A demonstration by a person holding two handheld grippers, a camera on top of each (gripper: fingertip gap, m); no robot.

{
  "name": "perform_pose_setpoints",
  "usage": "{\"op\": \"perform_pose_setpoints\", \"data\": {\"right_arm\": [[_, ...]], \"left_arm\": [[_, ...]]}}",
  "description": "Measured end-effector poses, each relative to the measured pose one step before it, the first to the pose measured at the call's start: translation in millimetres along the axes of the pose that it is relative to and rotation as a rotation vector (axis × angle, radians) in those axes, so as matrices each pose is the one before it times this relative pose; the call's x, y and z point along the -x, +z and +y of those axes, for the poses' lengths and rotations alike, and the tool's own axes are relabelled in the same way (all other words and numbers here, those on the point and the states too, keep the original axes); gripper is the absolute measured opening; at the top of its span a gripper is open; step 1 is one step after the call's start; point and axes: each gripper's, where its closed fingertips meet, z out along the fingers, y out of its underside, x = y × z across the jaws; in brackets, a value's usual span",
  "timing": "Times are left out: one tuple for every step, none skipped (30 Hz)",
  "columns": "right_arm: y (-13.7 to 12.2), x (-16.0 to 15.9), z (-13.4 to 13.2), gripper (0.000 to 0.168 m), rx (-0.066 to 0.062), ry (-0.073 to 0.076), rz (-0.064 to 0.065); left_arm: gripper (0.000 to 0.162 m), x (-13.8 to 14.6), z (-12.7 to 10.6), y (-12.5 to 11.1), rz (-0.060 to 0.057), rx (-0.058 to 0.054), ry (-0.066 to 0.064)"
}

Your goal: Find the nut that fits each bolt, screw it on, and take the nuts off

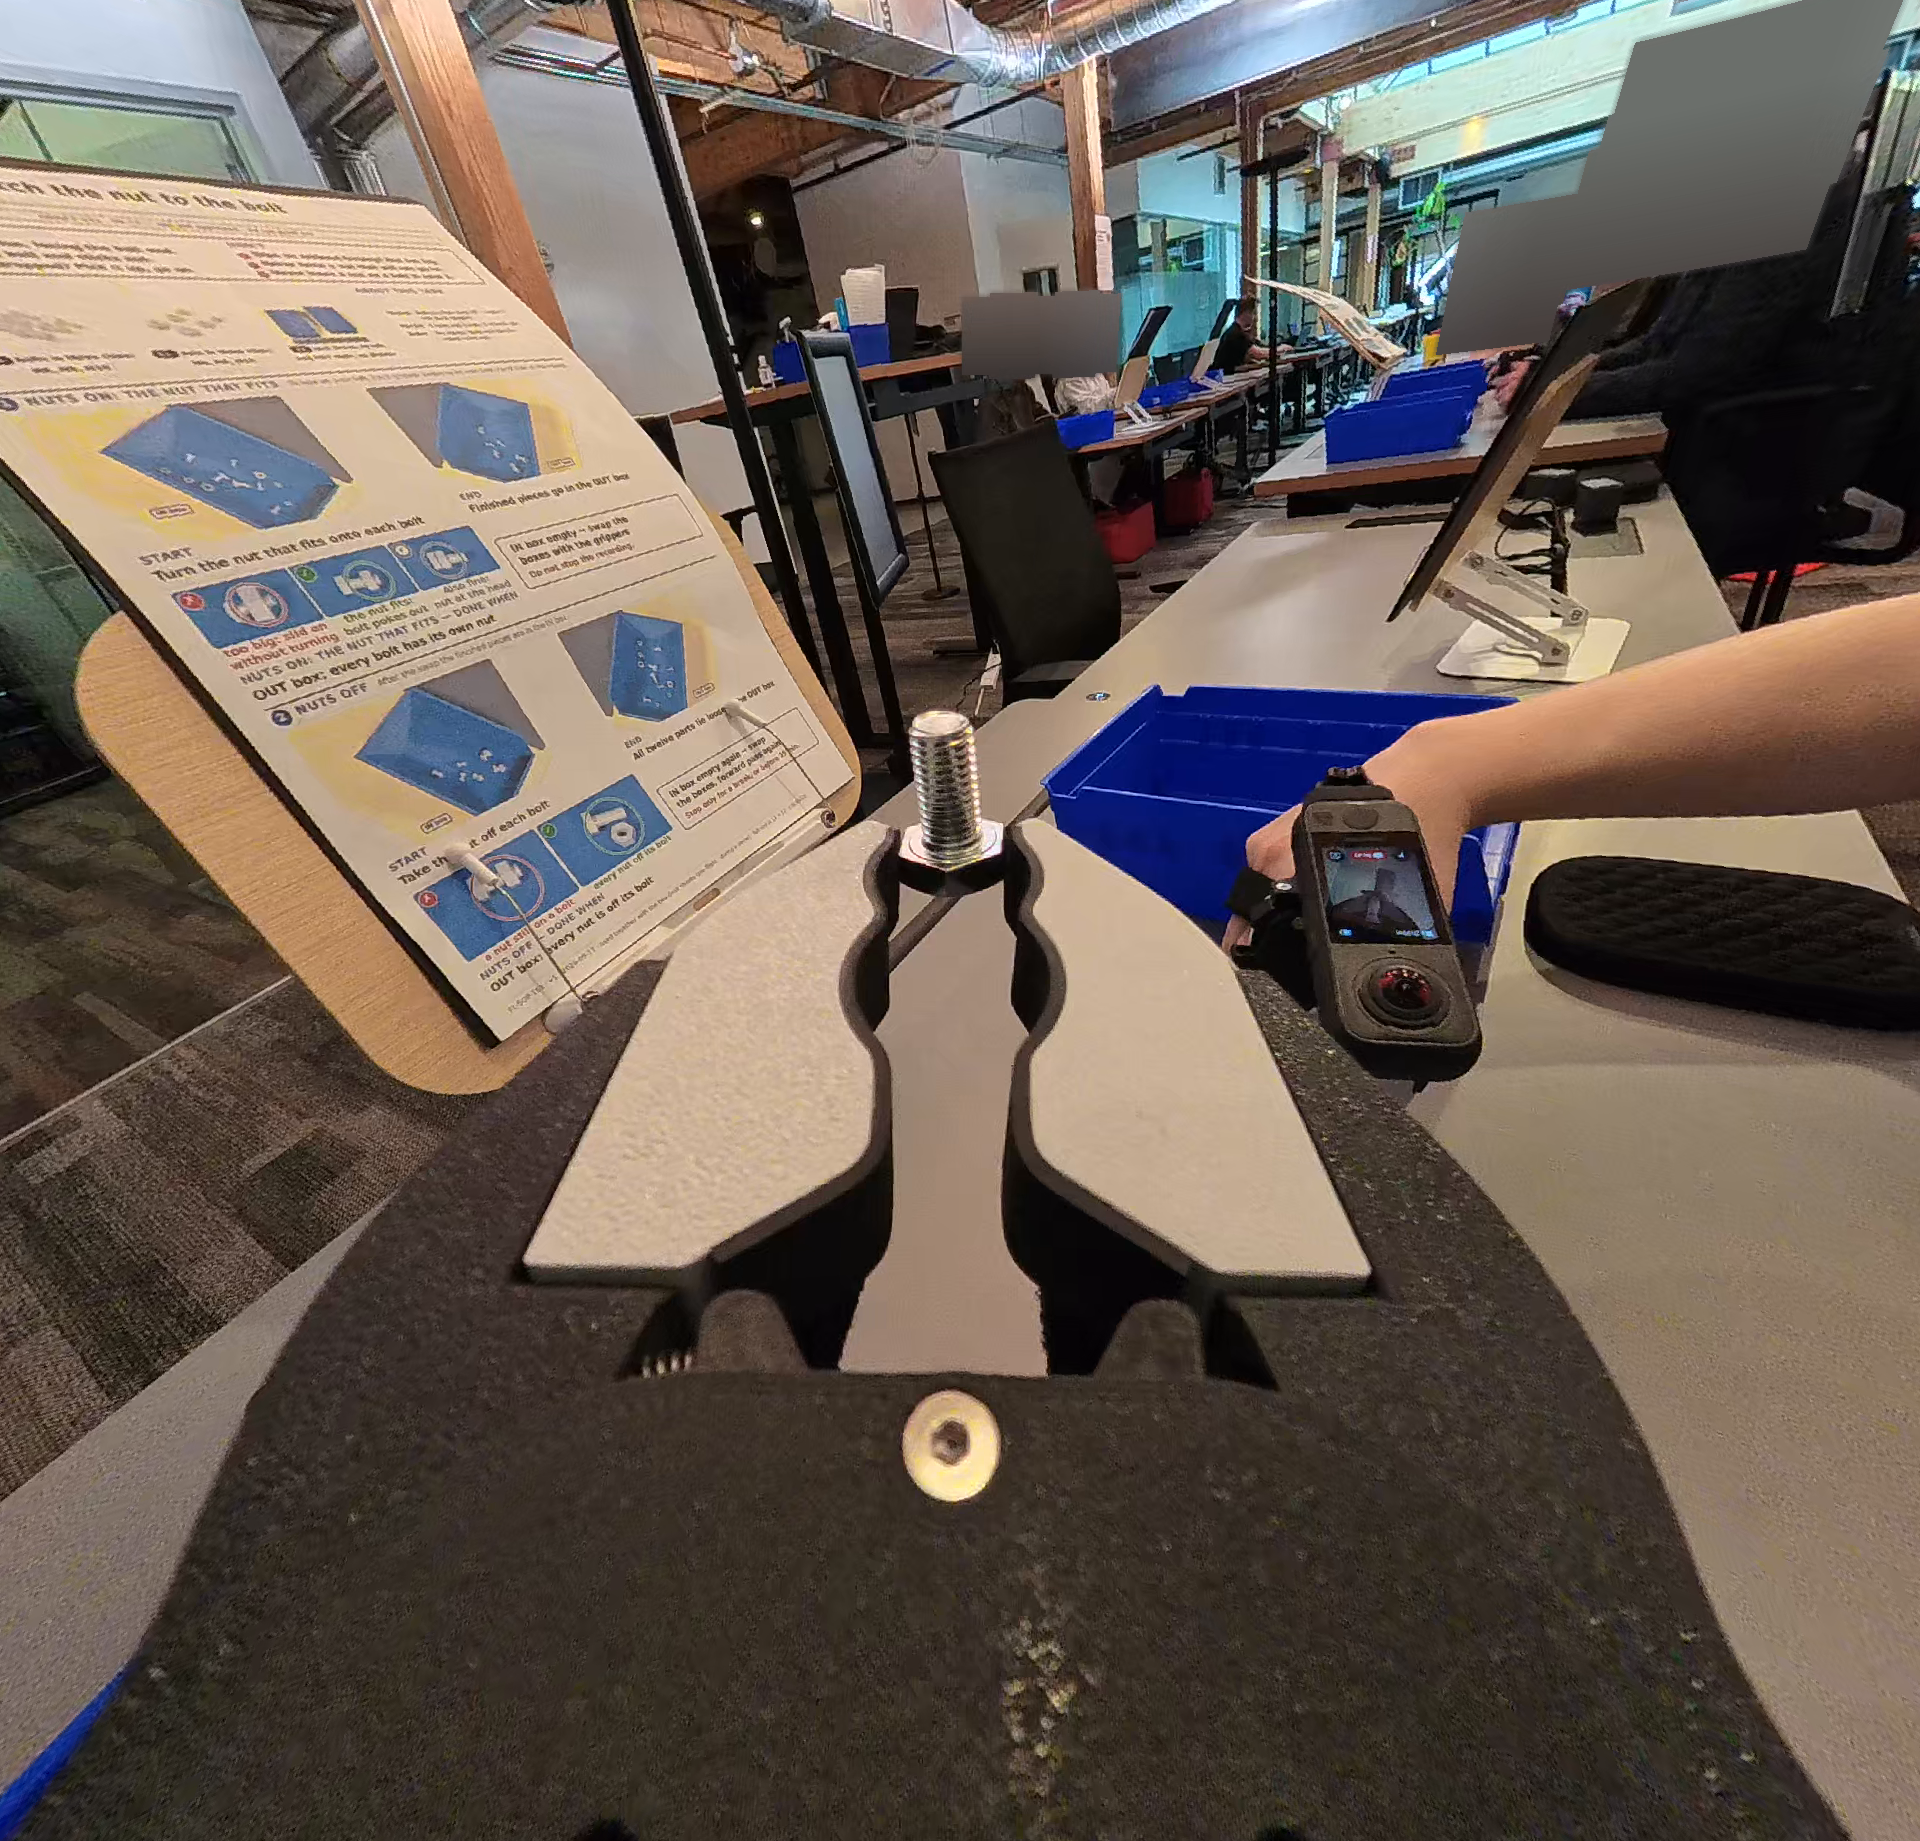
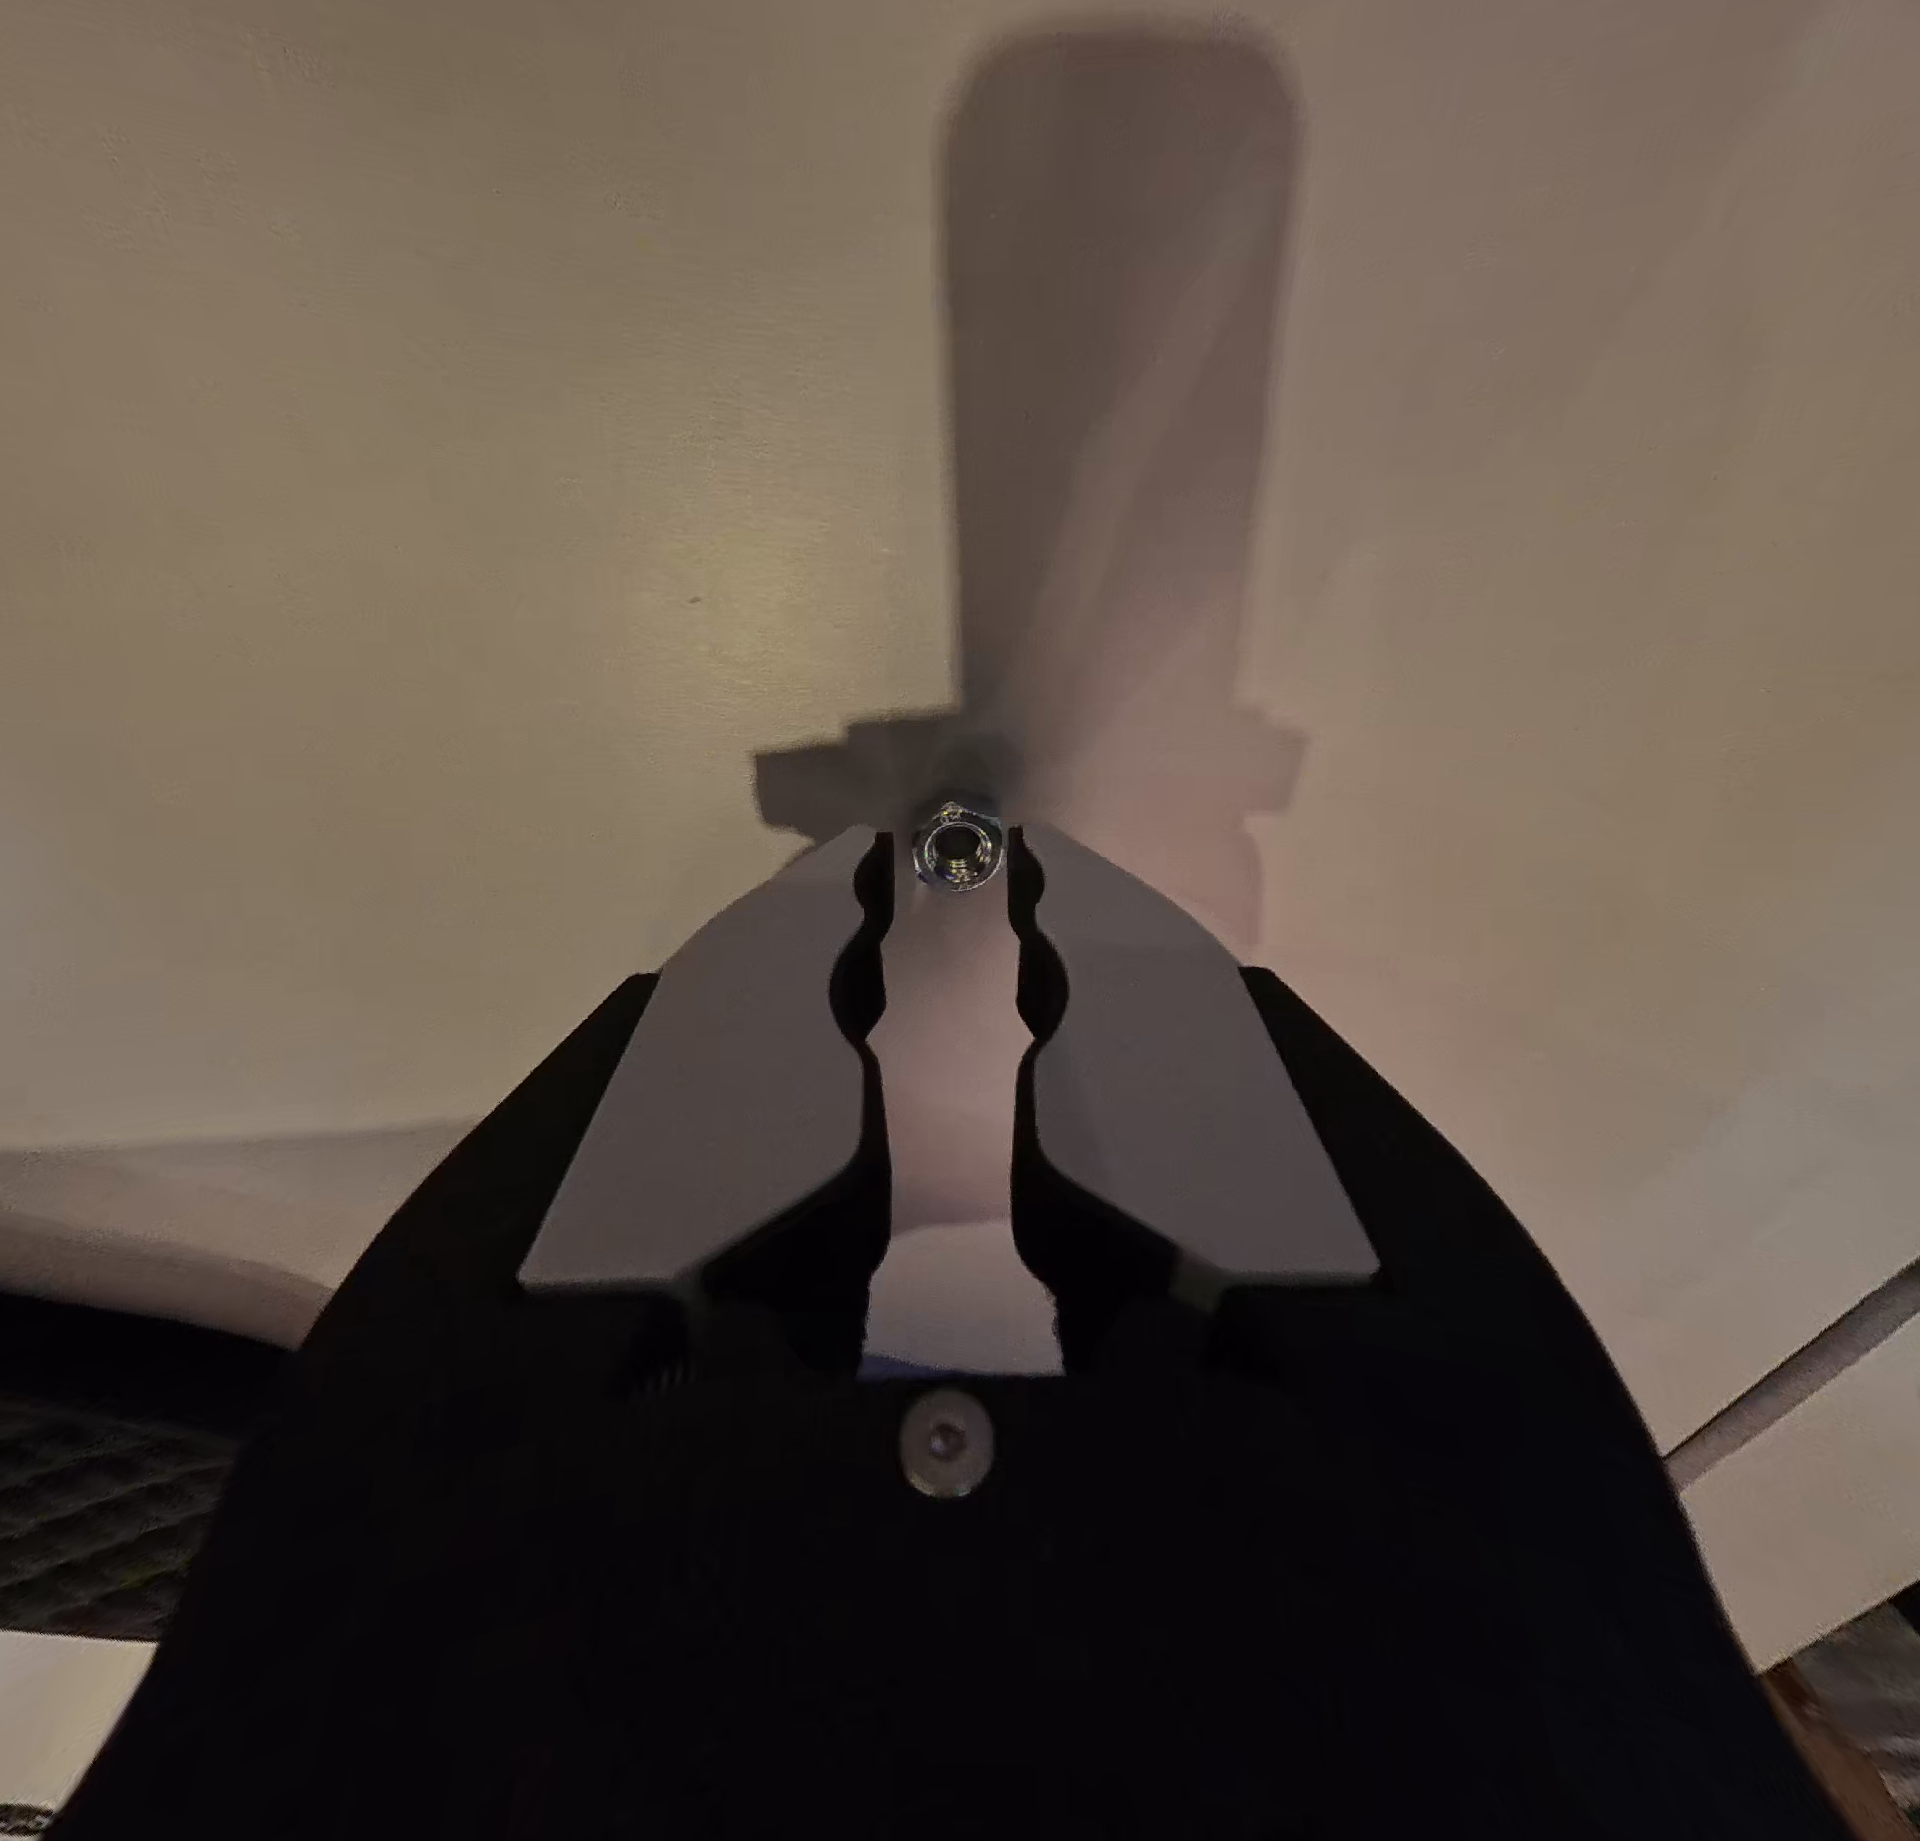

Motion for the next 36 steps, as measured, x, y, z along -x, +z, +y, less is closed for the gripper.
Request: {"op": "perform_pose_setpoints", "data": {"right_arm": [[0.92, 0.23, 0.99, 0.022, 0.0068, -0.0025, -0.0034], [0.82, 0.28, 0.8, 0.022, 0.0052, -0.0017, -0.0025], [0.65, -0.03, -0.06, 0.021, -0.0005, -0.0006, -0.0008], [0.43, -0.09, -0.16, 0.02, -0.0001, -0.0007, -0.0001], [0.53, -0.32, 0.56, 0.019, 0.0037, -0.0015, 0.002], [0.44, -0.68, 0.57, 0.019, 0.0036, -0.0009, 0.0043], [0.33, -0.54, 0.15, 0.019, 0.0014, 0.0018, 0.0026], [0.14, -0.23, 0.26, 0.019, 0.0011, 0.0034, -0.0001], [0.02, -0.24, 0.44, 0.019, 0.0028, 0.0024, 0.0002], [-0.05, -0.4, 0.56, 0.019, 0.0036, 0.0011, 0.0024], [-0.32, -0.44, 0.39, 0.019, 0.0014, 0.001, 0.0037], [-0.99, 0.15, -0.33, 0.019, -0.0031, 0.0032, 0.0005], [-1.87, 0.58, -0.86, 0.019, -0.0076, 0.0068, -0.0027], [-3.35, 0.01, -0.99, 0.019, -0.0097, 0.0071, 0.0011], [-5.01, -0.76, -1.05, 0.019, -0.0126, 0.0055, 0.0067], [-6.75, -1.14, -1.47, 0.019, -0.0165, 0.0085, 0.0076], [-8.62, -1.54, -1.81, 0.019, -0.0202, 0.0126, 0.0077], [-10.32, -2.01, -2.31, 0.019, -0.0239, 0.0127, 0.0098], [-12.17, -2.3, -2.82, 0.019, -0.0257, 0.0117, 0.0118], [-13.98, -2.5, -3.48, 0.019, -0.0279, 0.0117, 0.013], [-15.88, -2.72, -4.34, 0.019, -0.0296, 0.0121, 0.0138], [-17.52, -2.84, -5.28, 0.019, -0.0308, 0.0114, 0.0154], [-19.0, -2.84, -6.82, 0.019, -0.0328, 0.0099, 0.0166], [-19.87, -2.15, -8.24, 0.018, -0.0332, 0.0098, 0.0125], [-20.39, -0.96, -9.48, 0.018, -0.0302, 0.01, 0.0052], [-20.24, -0.38, -10.37, 0.018, -0.0266, 0.0081, 0.0027], [-19.76, -0.37, -11.27, 0.018, -0.0239, 0.0057, 0.0042], [-18.61, -0.19, -11.79, 0.018, -0.019, 0.0032, 0.0036], [-17.2, 0.26, -11.8, 0.018, -0.0129, 0.0003, 0.0013], [-15.36, 0.39, -11.36, 0.018, -0.0058, -0.0004, 0.0001], [-13.46, 0.16, -10.56, 0.018, 0.0005, -0.0007, 0.001], [-11.51, 0.25, -9.89, 0.018, 0.0052, -0.0005, -0.0003], [-9.4, 0.38, -8.88, 0.018, 0.0093, 0.0003, -0.0023], [-7.06, 0.32, -8.15, 0.018, 0.0102, -0.0004, -0.0033], [-4.83, 0.58, -7.26, 0.018, 0.0107, -0.0002, -0.0059], [-2.7, 0.62, -6.44, 0.018, 0.0121, -0.0004, -0.0072]], "left_arm": [[0.018, -0.42, 0.27, 0.35, 0.0027, 0.0013, 0.0], [0.018, -0.19, 0.28, 0.18, 0.0015, 0.0013, -0.0005], [0.018, 0.28, -0.03, 0.16, -0.0019, -0.0003, 0.0], [0.018, 0.06, 0.08, 0.18, -0.0006, 0.0006, 0.0], [0.018, -0.38, 0.15, 0.08, 0.0022, 0.0012, 0.0001], [0.018, -0.09, 0.23, 0.09, 0.0002, 0.0011, 0.0009], [0.018, 0.35, 0.14, 0.08, -0.0028, 0.0012, 0.0013], [0.018, -0.03, 0.19, 0.12, 0.0004, 0.0015, 0.0007], [0.018, -0.35, 0.18, 0.11, 0.0018, 0.0007, 0.0002], [0.018, 0.14, -0.04, 0.02, -0.001, -0.0003, 0.0001], [0.018, -0.15, -0.16, 0.03, 0.0005, -0.0011, 0.0], [0.018, -0.54, -0.08, 0.14, 0.0028, -0.0003, 0.0002], [0.018, -0.21, -0.17, 0.13, 0.0001, -0.0009, 0.0011], [0.018, -0.03, -0.37, 0.3, -0.0006, -0.0026, 0.0011], [0.018, -1.32, 0.14, 0.48, 0.0082, -0.0003, -0.0004], [0.018, -1.43, 0.35, 0.78, 0.0105, 0.0009, -0.0011], [0.018, -0.2, 0.17, 0.86, 0.0014, -0.0013, -0.0009], [0.018, -0.18, 0.46, 1.08, 0.001, -0.0007, -0.0019], [0.018, -0.91, 0.86, 1.41, 0.0071, 0.0018, -0.0048], [0.018, -0.84, 1.18, 1.61, 0.0068, 0.0027, -0.0051], [0.018, -0.49, 1.01, 1.83, 0.0026, 0.0012, -0.0021], [0.018, -0.79, 0.7, 2.08, 0.0041, -0.0011, -0.003], [0.018, -1.92, 0.39, 2.58, 0.0116, -0.003, -0.0091], [0.018, -3.25, 0.29, 3.34, 0.0204, -0.004, -0.013], [0.018, -3.83, -0.12, 3.9, 0.0219, -0.0066, -0.0118], [0.018, -4.1, 0.03, 4.48, 0.0217, -0.0059, -0.0095], [0.018, -4.59, 0.11, 5.2, 0.023, -0.0046, -0.0103], [0.018, -5.19, 0.82, 5.8, 0.0254, -0.0008, -0.0116], [0.018, -5.11, 0.92, 6.18, 0.0245, 0.0007, -0.012], [0.018, -5.14, 0.94, 6.49, 0.0237, 0.0001, -0.0132], [0.018, -5.48, 1.45, 6.38, 0.0257, 0.0049, -0.0127], [0.018, -5.54, 1.25, 6.22, 0.0246, 0.0038, -0.0106], [0.018, -5.01, 0.55, 5.92, 0.0197, 0.001, -0.0083], [0.018, -5.34, 0.16, 5.77, 0.0211, -0.0012, -0.0108], [0.018, -6.86, -0.23, 5.57, 0.0317, -0.002, -0.0185], [0.018, -7.42, -0.37, 5.51, 0.0368, -0.0017, -0.0226]]}}
